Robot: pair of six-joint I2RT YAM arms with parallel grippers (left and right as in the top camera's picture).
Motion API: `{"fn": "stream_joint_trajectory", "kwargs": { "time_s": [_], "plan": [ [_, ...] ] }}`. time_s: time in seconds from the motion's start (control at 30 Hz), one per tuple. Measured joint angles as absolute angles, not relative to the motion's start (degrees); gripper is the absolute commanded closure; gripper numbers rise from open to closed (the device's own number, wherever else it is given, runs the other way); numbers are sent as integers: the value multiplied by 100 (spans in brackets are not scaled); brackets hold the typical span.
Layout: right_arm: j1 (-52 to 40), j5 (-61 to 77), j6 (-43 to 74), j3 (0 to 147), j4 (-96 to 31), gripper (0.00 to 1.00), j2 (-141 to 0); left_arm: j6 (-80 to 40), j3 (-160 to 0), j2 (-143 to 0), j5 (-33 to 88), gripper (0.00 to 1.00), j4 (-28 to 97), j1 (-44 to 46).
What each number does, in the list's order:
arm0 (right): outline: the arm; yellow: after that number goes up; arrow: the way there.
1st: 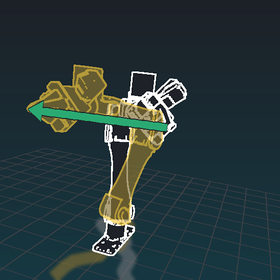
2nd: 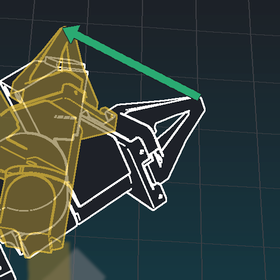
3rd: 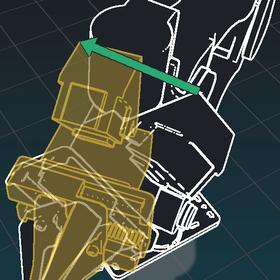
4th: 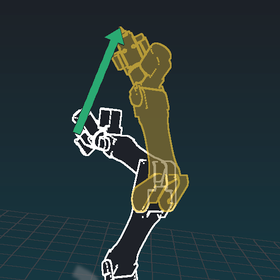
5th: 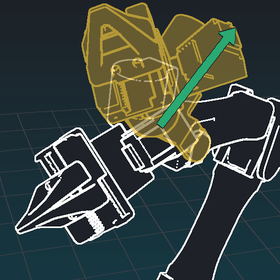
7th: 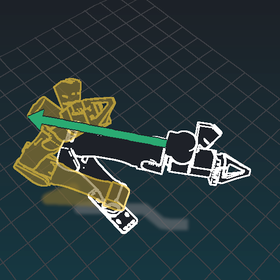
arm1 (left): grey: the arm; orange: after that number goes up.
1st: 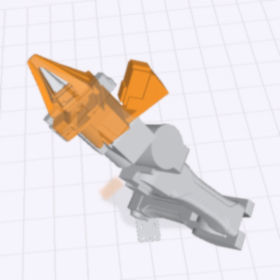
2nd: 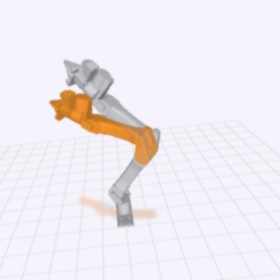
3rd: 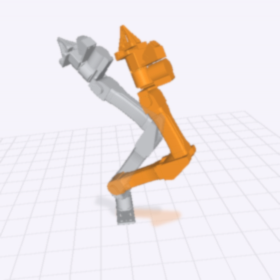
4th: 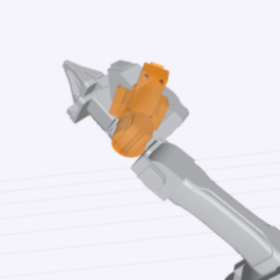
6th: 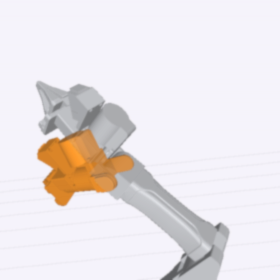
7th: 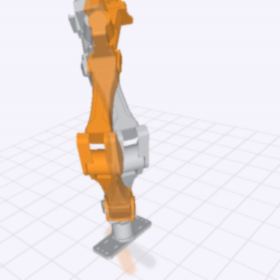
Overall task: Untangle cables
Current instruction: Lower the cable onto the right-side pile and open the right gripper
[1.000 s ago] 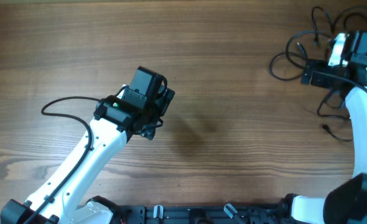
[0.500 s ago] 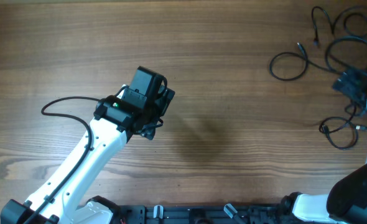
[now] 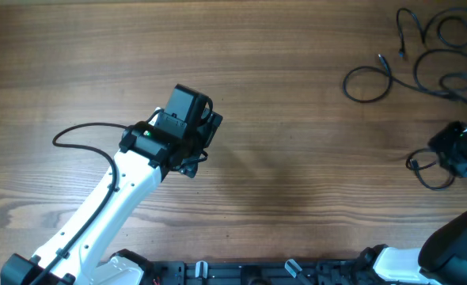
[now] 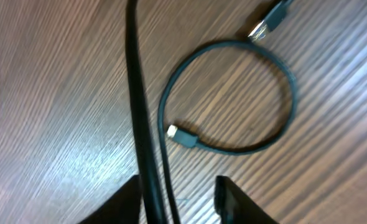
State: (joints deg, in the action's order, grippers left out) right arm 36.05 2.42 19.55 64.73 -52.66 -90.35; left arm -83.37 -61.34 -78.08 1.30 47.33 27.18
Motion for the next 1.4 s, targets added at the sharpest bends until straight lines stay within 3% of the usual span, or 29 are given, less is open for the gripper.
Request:
{"fn": "stream_joint_trajectory", "kwargs": {
  "time_s": [0.3, 0.5, 0.67, 0.73, 0.77, 0.83, 0.9, 0.93, 1.23, 1.27, 1.3, 1.4],
  "plan": [
    [3605, 2021, 2117, 6305, -4224, 96, -9039, -8337, -6134, -7808, 130, 0, 4735, 2718],
    [3649, 2143, 2198, 6267, -4066, 96, -9039, -8337, -6134, -7808, 130, 0, 4735, 2718],
    [3649, 2198, 2563, 4731, -2840, 95, -9054, -8337, -6134, -7811, 128, 0, 4748, 2718],
    [3649, 2279, 2617, 4206, -2250, 77, -9054, -8337, -6134, -7811, 119, 0, 4759, 2720],
    [3649, 2320, 2670, 3962, -2012, 52, -9056, -8337, -6134, -7811, 113, 0, 4762, 2718],
    [3649, 2497, 2716, 3769, -1778, 18, -9041, -8337, -6134, -7811, 113, 0, 4759, 2720],
    [3623, 2679, 2720, 3894, -1737, 3, -8973, -8337, -6134, -7811, 113, 0, 4762, 2718],
    [3621, 2692, 2700, 3983, -1831, 0, -8971, -8337, -6134, -7813, 113, 0, 4764, 2718],
    [3632, 1586, 2700, 5822, -4036, 1, -8593, -8337, -6134, -7813, 110, 0, 4775, 2718],
    [3632, 1402, 2700, 5900, -4139, 12, -8482, -8337, -6134, -7813, 110, 0, 4777, 2718],
    [3632, 1321, 2700, 5913, -4224, 32, -8420, -8337, -6134, -7813, 110, 0, 4777, 2718],
    [3632, 1236, 2700, 5913, -4381, 68, -8396, -8337, -6134, -7813, 110, 0, 4777, 2718]
  ]
}}
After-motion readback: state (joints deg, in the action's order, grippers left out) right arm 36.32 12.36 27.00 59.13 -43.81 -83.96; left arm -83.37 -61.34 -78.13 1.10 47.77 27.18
